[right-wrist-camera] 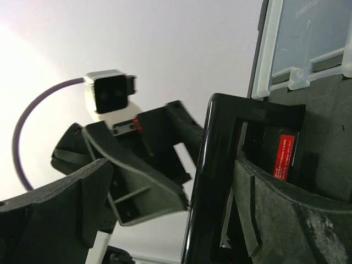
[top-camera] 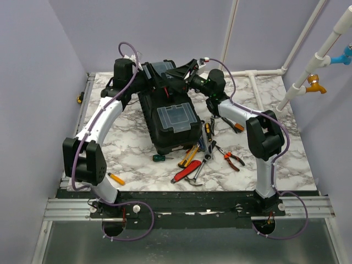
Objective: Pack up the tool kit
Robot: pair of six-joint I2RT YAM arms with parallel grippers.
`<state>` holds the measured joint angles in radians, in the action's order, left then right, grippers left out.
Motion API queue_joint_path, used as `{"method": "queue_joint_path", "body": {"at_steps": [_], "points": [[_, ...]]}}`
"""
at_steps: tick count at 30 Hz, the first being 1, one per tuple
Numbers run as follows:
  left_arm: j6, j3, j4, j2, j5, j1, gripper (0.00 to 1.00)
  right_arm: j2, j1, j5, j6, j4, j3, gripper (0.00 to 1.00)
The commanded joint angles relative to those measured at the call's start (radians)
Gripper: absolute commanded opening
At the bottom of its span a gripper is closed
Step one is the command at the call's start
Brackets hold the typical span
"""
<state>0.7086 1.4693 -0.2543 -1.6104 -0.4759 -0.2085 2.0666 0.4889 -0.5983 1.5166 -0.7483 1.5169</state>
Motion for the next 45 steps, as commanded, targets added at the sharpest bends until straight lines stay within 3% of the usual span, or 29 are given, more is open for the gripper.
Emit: {"method": "queue_joint_path", "body": {"at_steps": [1,6,10,16,22,27,30,38,45], "points": [[0.085,-0.006,0.070,-0.064,-0.054,-0.024,0.75,0.052,0.042,-0.054,-0.013,-0.059,-0.013,0.95],[0.084,0.054,0.045,-0.120,-0.040,-0.041,0.76,0.043,0.046,-0.049,-0.039,-0.018,-0.009,0.96],[0.069,0.112,0.017,-0.172,-0.043,-0.053,0.66,0.019,0.061,-0.014,-0.117,0.072,0.001,1.00],[0.049,0.187,0.008,-0.242,-0.084,-0.056,0.28,-0.060,0.066,0.100,-0.263,0.271,0.009,1.00],[0.007,0.339,-0.058,-0.327,-0.127,-0.056,0.01,-0.152,0.057,0.252,-0.380,0.428,0.013,1.00],[-0.030,0.566,-0.174,-0.442,-0.167,-0.055,0.00,-0.240,0.027,0.404,-0.479,0.574,0.025,1.00],[-0.043,0.668,-0.228,-0.490,-0.191,-0.051,0.00,-0.273,-0.029,0.403,-0.512,0.642,0.028,1.00],[-0.031,0.695,-0.240,-0.462,-0.294,-0.015,0.00,-0.313,-0.205,0.296,-0.592,0.690,-0.081,1.00],[0.017,0.683,-0.192,-0.407,-0.398,0.012,0.00,-0.263,-0.238,0.293,-0.642,0.694,-0.151,0.98]]}}
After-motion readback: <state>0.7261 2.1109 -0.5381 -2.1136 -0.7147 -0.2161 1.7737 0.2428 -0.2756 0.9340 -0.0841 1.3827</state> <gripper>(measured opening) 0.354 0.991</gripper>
